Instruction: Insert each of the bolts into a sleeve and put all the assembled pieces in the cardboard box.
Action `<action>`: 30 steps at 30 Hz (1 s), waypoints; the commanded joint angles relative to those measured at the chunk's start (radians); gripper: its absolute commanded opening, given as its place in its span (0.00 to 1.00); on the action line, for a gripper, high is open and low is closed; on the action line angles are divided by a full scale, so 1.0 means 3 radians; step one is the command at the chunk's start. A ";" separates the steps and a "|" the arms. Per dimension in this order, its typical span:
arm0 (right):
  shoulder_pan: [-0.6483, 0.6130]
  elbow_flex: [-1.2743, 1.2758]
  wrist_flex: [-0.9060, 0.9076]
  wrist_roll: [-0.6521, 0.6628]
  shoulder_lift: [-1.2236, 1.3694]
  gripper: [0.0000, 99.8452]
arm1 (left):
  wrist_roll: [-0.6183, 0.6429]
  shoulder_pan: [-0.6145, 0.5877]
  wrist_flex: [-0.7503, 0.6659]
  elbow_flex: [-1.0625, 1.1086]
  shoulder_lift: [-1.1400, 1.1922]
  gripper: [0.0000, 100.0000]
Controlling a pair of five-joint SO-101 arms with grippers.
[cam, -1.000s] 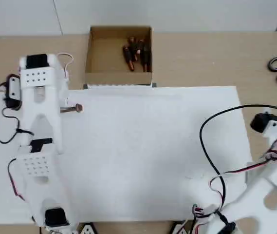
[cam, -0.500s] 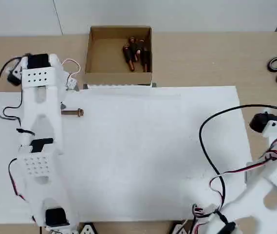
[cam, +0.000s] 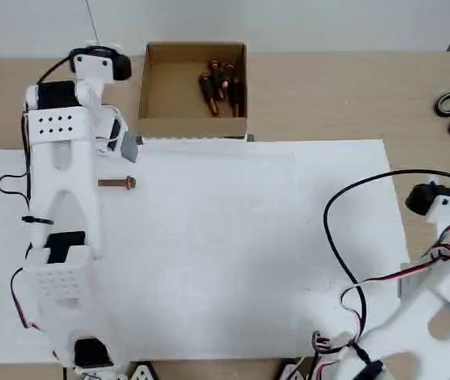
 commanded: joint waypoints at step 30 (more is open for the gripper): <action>-0.0033 0.0138 -0.0003 0.0010 -0.0084 0.00 | -0.3785 -0.0097 -0.0532 0.0391 0.0199 0.24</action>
